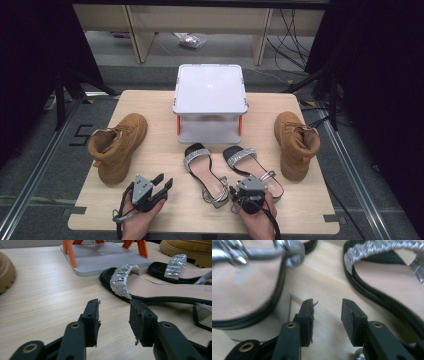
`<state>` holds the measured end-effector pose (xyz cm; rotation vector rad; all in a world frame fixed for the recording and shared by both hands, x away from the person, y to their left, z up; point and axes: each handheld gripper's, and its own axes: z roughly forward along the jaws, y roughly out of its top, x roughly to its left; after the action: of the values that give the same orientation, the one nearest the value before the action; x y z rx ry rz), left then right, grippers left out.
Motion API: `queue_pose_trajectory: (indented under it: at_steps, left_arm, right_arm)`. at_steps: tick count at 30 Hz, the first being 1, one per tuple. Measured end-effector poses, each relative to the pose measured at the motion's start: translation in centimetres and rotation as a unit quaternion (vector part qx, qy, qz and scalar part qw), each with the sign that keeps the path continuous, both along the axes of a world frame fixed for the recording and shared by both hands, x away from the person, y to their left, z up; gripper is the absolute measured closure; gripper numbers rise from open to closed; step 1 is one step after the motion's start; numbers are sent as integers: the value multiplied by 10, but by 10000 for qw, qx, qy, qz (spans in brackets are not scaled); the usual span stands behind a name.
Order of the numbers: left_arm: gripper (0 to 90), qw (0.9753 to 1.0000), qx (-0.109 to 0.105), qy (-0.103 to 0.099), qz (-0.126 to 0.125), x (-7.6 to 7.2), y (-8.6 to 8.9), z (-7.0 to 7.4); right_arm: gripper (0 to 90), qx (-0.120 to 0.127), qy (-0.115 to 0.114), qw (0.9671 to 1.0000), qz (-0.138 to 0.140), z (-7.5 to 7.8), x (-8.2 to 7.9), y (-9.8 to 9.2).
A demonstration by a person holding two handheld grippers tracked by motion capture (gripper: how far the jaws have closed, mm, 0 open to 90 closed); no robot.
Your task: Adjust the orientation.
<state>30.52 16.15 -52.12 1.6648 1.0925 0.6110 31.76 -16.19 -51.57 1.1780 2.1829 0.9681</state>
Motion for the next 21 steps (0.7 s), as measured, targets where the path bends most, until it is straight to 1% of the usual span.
queue_pose_trajectory:
  at_steps: [1, 2, 3, 4, 5, 6, 7, 8, 9, 10, 11, 12, 13, 14, 15, 16, 17, 18, 19, 20, 21]
  left_arm:
    - [639, 10000, 0, 0, 0, 0, 0, 0]
    - [669, 9999, 21, 58, -133, 0, -3, 2]
    - [695, 9997, 33, 98, -199, -1, -5, 4]
    - [720, 9997, 33, 98, -199, -1, -5, 4]
    - [752, 9991, 66, 169, -372, -1, -11, 7]
    - [769, 9985, 142, 231, -480, -1, -15, 9]
    - [793, 9981, 144, 253, -541, -1, -16, 9]
    - [806, 9971, 185, 393, -629, 0, -21, 9]
    - [822, 9971, 185, 393, -629, 0, -21, 9]
    - [837, 9948, 255, 552, -812, 3, -27, 8]
    - [845, 9938, 300, 607, -877, 4, -31, 7]
    - [849, 9938, 300, 607, -877, 4, -31, 7]
    - [853, 9910, 349, 766, -1037, 6, -37, 7]
    - [856, 9898, 385, 843, -1080, 7, -41, 7]
    - [856, 9898, 385, 843, -1080, 7, -41, 7]
    - [857, 9862, 441, 996, -1244, 11, -46, 7]
    - [858, 9836, 535, 1075, -1344, 13, -48, 7]
    - [860, 9841, 361, 1114, -1337, 14, -52, 6]
    - [862, 9841, 361, 1114, -1337, 14, -52, 6]
    - [862, 9814, 484, 1195, -1421, 17, -54, 7]
    - [868, 9811, 527, 1194, -1430, 19, -56, 7]
  right_arm:
    - [667, 14, 14, 10000, -30, 4, -1, 0]
    - [698, -69, -76, 9999, 2, 6, -1, 0]
    - [718, -51, -100, 9999, -28, 9, -1, 0]
    - [745, -91, -74, 9999, -13, 11, -1, -1]
    - [785, -5, 12, 10000, -37, 14, -2, 0]
    - [804, 9, 31, 10000, -7, 15, -3, 1]
    - [826, 7, 108, 9999, 29, 17, -5, 2]
    - [837, -14, 83, 9999, 56, 18, -5, 3]
    - [844, -76, 56, 9999, 125, 20, -6, 4]
    - [848, -37, 50, 9998, 166, 21, -7, 7]
    - [850, -76, 54, 9998, 183, 22, -8, 8]
    - [851, -29, 127, 9998, 173, 24, -9, 10]
    - [851, -77, 111, 9996, 229, 24, -8, 11]
    - [851, -77, 162, 9995, 245, 24, -8, 12]
    - [850, -97, 175, 9994, 269, 23, -7, 13]
    - [851, -118, 304, 9991, 278, 24, -7, 14]
    - [853, -52, 351, 9991, 244, 24, -7, 16]
    - [854, -130, 307, 9991, 272, 23, -6, 16]
    - [853, -158, 286, 9991, 265, 24, -6, 17]
    - [853, -158, 286, 9991, 265, 24, -6, 17]
    - [853, -70, 375, 9989, 266, 25, -7, 18]
